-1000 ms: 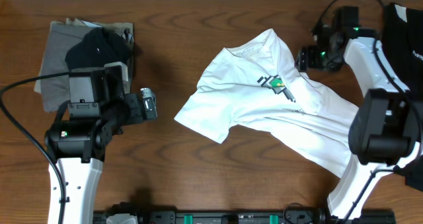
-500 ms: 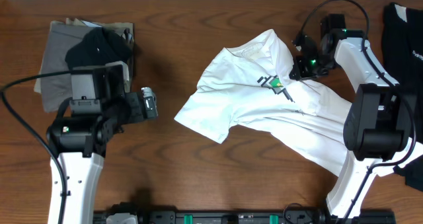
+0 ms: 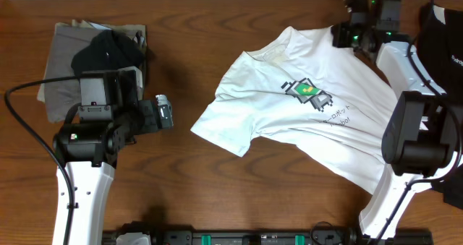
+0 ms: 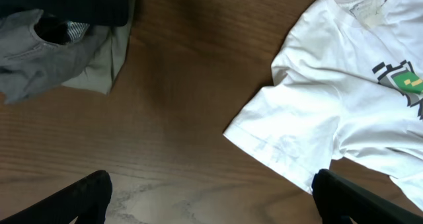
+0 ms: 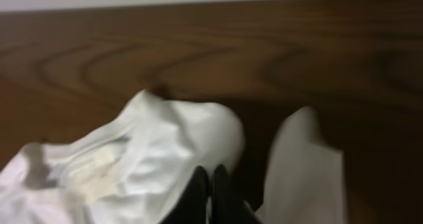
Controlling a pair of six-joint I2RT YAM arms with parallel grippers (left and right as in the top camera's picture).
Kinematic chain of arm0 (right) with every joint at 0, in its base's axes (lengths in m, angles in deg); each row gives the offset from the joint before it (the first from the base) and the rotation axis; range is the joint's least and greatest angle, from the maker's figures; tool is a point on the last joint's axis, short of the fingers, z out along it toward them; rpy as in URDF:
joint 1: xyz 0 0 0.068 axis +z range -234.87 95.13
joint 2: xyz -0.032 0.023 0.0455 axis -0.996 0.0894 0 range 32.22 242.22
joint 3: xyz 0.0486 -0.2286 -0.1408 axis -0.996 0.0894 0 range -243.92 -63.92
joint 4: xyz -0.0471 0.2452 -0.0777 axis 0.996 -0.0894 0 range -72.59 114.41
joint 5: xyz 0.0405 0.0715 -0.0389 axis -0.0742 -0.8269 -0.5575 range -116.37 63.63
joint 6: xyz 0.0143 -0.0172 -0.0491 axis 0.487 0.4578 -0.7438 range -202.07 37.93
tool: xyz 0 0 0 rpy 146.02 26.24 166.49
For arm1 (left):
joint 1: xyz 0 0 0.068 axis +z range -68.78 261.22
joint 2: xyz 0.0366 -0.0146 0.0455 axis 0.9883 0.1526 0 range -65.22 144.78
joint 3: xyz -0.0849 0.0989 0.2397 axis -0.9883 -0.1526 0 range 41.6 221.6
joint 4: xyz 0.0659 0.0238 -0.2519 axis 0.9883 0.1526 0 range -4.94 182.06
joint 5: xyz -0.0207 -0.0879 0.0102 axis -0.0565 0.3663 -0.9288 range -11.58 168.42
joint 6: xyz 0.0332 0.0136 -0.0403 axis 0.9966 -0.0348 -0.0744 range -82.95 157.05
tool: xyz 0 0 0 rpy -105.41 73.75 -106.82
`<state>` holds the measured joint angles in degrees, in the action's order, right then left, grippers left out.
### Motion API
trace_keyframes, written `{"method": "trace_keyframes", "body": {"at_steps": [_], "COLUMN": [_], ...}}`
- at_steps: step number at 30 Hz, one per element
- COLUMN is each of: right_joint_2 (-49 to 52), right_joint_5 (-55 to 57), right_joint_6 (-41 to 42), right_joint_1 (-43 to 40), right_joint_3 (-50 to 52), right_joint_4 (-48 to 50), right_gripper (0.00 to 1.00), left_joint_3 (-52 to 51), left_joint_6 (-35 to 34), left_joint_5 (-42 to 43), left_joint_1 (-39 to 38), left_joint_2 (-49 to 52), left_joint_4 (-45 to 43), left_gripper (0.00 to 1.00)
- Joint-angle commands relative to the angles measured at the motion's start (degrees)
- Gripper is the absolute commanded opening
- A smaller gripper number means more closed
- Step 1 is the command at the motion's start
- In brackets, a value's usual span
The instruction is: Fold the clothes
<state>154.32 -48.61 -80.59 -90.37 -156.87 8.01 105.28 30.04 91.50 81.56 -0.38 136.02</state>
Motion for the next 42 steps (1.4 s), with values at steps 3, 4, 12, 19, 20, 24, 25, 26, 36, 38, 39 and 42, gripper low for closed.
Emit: {"method": "trace_keyframes", "body": {"at_steps": [3, 4, 12, 19, 20, 24, 25, 26, 36, 38, 39, 42], "right_joint_2": [-1.55, -1.55, -1.68, -6.05, -7.32, -14.21, -15.50, -17.14, -25.05, -25.03, -25.00, -25.00], "right_joint_5": [6.54, 6.58, 2.49, -11.21, -11.50, -11.43, -11.45, -11.50, -11.45, -11.41, -11.37, -10.56], "right_joint_6": [3.15, 3.15, 3.10, 0.61, 0.63, 1.09, 1.09, 1.09, 0.52, -0.59, -1.42, -1.99], "right_joint_1": [-2.14, -2.40, -3.13, -3.06, -3.02, -2.86, -2.78, -2.64, 0.24, 0.90, 1.22, 1.99], "right_joint_3": [-0.55, -0.55, -0.55, -0.55, -0.55, -0.55, -0.55, -0.55, -0.55, -0.52, -0.52, -0.52], "right_joint_4": [-1.33, -2.29, -15.67, -19.69, -20.06, -22.97, -23.56, -24.41, -31.28, -32.61, -33.24, -33.92], "right_gripper": [0.52, 0.58, 0.63, 0.57, 0.57, 0.58, 0.58, 0.59, 0.61, 0.61, 0.61, 0.61], "left_joint_3": [0.96, 0.94, 0.70, 0.26, 0.26, 0.26, 0.26, 0.26, 0.26, 0.26, 0.26, 0.26], "left_joint_6": [1.09, 1.11, 1.18, 3.61, 4.33, 5.57, 6.51, 7.58, 12.41, 12.41, 12.41, 12.41], "left_joint_5": [-0.70, -0.70, 2.08, 2.95, 2.95, 2.95, 2.93, 2.93, 2.86, 3.50, 4.55, 7.78], "left_joint_1": [0.35, 0.35, 0.07, -5.53, -6.62, -10.64, -11.45, -12.35, -14.43, -14.47, -14.47, -14.47], "left_joint_2": [0.11, 0.11, 1.09, 11.43, 13.49, 21.35, 23.02, 24.90, 38.99, 40.79, 41.51, 42.73], "left_joint_4": [0.00, 0.00, 0.11, -5.05, -6.23, -11.47, -13.03, -14.99, -31.67, -33.62, -34.36, -35.32], "left_gripper": [0.98, 0.98, 0.98, 0.79, 0.79, 0.80, 0.80, 0.80, 0.79, 0.79, 0.77, 0.70]}}
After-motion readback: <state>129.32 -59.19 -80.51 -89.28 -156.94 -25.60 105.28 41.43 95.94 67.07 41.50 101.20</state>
